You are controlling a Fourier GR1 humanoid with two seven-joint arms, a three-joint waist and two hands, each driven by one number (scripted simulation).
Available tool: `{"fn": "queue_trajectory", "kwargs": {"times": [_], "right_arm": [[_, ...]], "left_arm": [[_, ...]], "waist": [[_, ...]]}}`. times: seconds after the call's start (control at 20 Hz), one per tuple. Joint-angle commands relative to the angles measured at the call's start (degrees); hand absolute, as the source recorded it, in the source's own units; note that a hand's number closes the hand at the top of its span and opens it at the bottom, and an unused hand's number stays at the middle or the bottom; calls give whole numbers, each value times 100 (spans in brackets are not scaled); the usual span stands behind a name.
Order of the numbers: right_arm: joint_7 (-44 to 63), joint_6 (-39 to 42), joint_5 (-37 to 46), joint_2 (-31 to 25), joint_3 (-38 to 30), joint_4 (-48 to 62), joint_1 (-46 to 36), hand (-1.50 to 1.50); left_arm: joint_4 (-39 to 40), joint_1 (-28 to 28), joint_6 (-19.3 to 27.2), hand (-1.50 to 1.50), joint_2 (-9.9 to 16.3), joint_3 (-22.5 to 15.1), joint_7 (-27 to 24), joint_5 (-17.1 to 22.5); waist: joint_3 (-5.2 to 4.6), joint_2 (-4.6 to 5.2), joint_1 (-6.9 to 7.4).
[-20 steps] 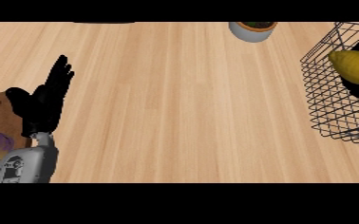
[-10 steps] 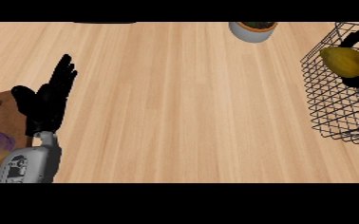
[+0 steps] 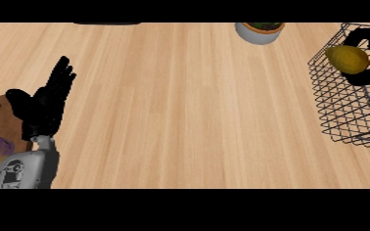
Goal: Pick the lemon from the placemat and place it in the basket
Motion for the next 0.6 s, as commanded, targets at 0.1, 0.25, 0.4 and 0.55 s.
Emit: {"fn": "queue_trajectory", "kwargs": {"times": [0.1,0.25,0.4,0.55], "right_arm": [[275,487,400,121,195,643,-532,150],[-434,-491,479,286,12,1393,-202,150],[-578,-298,458,144,-121,1442,-442,150],[-804,-534,626,49,-222,2063,-796,150]], "left_arm": [[-143,82,-172,0,140,86,126,129],[-131,152,103,0,-150,-186,0,-165],[-116,-104,156,0,-121,-115,152,-117],[-50,88,61,0,-70,-70,-69,-97]], "waist": [[27,17,23],[34,37,39],[30,22,-10],[31,30,25]]}}
